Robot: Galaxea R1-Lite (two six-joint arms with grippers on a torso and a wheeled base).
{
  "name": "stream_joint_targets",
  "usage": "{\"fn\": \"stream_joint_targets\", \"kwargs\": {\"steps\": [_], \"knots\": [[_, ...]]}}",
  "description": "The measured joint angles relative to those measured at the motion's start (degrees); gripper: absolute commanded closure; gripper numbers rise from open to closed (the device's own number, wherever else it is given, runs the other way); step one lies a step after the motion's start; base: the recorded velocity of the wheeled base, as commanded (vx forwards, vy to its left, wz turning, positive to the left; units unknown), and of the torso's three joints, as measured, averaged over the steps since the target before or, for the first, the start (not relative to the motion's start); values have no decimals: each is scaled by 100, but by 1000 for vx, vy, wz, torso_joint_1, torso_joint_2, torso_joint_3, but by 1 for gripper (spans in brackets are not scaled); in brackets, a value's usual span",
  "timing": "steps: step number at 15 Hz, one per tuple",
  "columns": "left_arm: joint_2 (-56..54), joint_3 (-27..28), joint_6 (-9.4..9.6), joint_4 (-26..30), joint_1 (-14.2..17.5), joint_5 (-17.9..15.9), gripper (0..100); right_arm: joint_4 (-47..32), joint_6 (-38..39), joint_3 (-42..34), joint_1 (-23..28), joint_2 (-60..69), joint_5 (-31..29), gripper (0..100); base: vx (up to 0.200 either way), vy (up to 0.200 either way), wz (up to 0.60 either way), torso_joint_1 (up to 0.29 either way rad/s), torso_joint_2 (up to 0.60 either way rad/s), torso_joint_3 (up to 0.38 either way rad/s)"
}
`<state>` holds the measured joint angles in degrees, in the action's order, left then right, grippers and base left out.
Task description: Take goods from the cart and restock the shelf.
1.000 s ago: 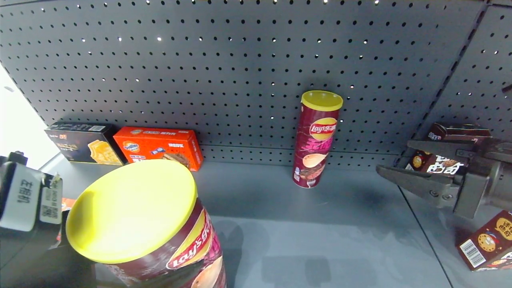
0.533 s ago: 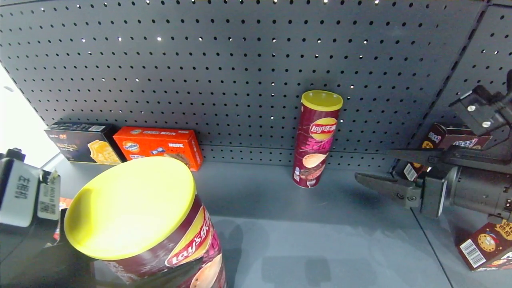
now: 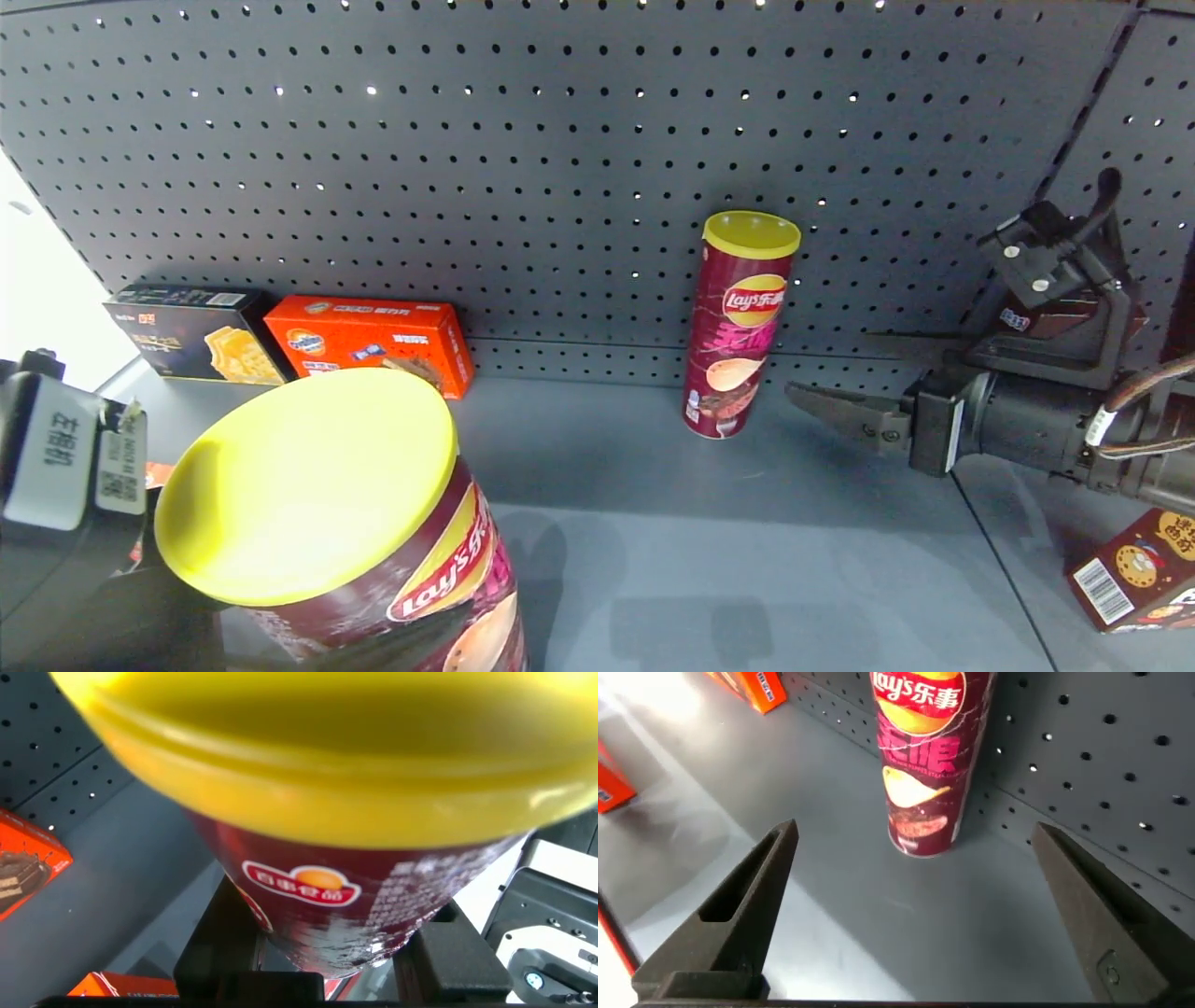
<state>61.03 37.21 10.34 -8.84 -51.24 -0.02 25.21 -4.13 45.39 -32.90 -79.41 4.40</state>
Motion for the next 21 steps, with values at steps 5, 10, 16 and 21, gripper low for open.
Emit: {"fn": "stream_joint_targets", "kwargs": {"steps": [5,10,16,21], "knots": [[-67,0,-7,250,6,18,100,514,-22,20,79,-545,112,0,0,0,0,0,0,0],[-135,37,-13,299,9,12,100,744,-22,89,284,-912,274,0,0,0,0,0,0,0],[-135,66,-13,266,57,2,100,1480,-16,63,336,-1379,394,0,0,0,0,0,0,0],[-130,44,-16,260,72,2,100,1642,-16,54,358,-1673,419,0,0,0,0,0,0,0]]}}
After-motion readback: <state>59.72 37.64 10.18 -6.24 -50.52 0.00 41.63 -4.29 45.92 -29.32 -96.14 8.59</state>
